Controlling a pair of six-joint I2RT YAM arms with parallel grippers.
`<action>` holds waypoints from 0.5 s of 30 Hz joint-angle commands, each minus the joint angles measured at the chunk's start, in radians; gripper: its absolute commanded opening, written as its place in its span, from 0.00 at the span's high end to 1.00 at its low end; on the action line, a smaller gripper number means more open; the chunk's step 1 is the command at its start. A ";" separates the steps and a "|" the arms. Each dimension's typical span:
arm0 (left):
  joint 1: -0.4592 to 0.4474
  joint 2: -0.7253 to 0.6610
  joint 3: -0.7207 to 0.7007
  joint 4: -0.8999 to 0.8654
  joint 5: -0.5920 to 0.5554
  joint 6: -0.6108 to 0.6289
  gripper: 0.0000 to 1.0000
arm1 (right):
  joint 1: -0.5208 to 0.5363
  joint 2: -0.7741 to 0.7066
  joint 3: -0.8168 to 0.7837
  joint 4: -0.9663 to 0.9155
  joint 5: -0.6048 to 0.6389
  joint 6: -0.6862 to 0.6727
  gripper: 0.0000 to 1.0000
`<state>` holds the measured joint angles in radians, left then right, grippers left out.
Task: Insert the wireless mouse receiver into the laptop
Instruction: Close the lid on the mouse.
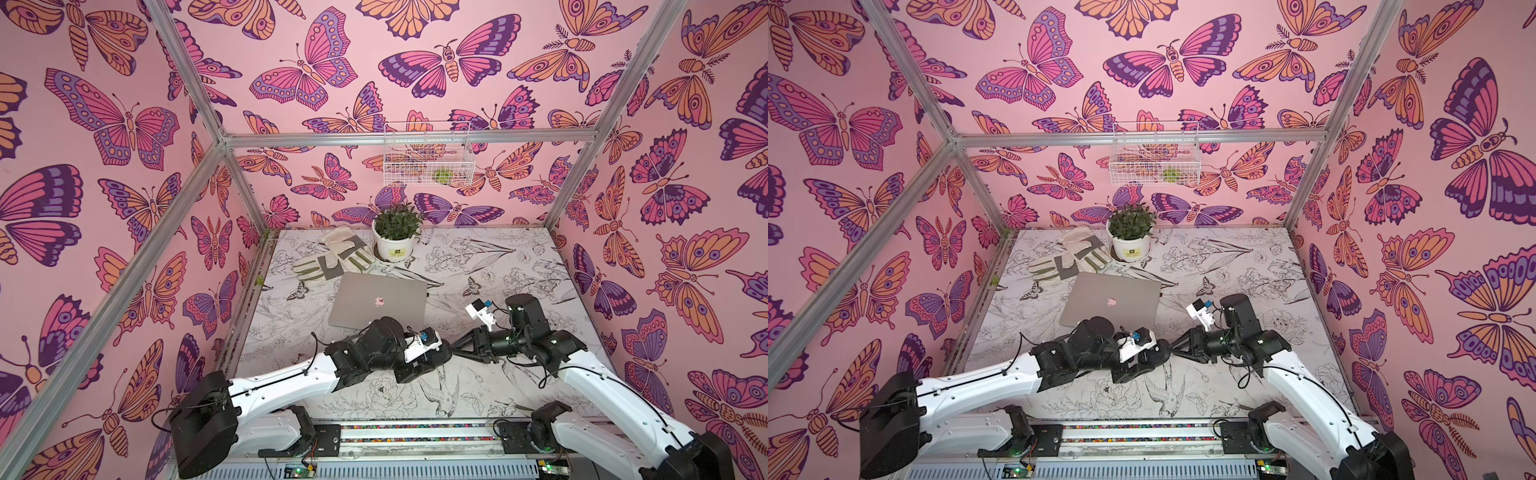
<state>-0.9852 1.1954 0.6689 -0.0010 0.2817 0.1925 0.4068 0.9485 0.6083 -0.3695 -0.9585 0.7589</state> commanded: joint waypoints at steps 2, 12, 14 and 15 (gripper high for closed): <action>-0.011 0.006 0.032 0.012 0.001 -0.008 0.50 | 0.012 -0.007 -0.005 0.024 0.008 0.008 0.68; -0.025 0.016 0.034 0.013 0.000 -0.002 0.50 | 0.016 -0.004 -0.007 0.030 0.011 0.010 0.68; -0.024 0.012 0.035 0.012 -0.002 -0.001 0.50 | 0.016 -0.004 -0.008 0.028 0.010 0.008 0.68; -0.025 0.010 0.033 0.012 -0.003 -0.001 0.50 | 0.016 -0.004 -0.007 0.026 0.010 0.007 0.68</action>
<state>-1.0027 1.2087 0.6765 -0.0006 0.2722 0.1932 0.4149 0.9489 0.6044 -0.3542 -0.9577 0.7628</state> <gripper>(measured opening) 0.585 0.321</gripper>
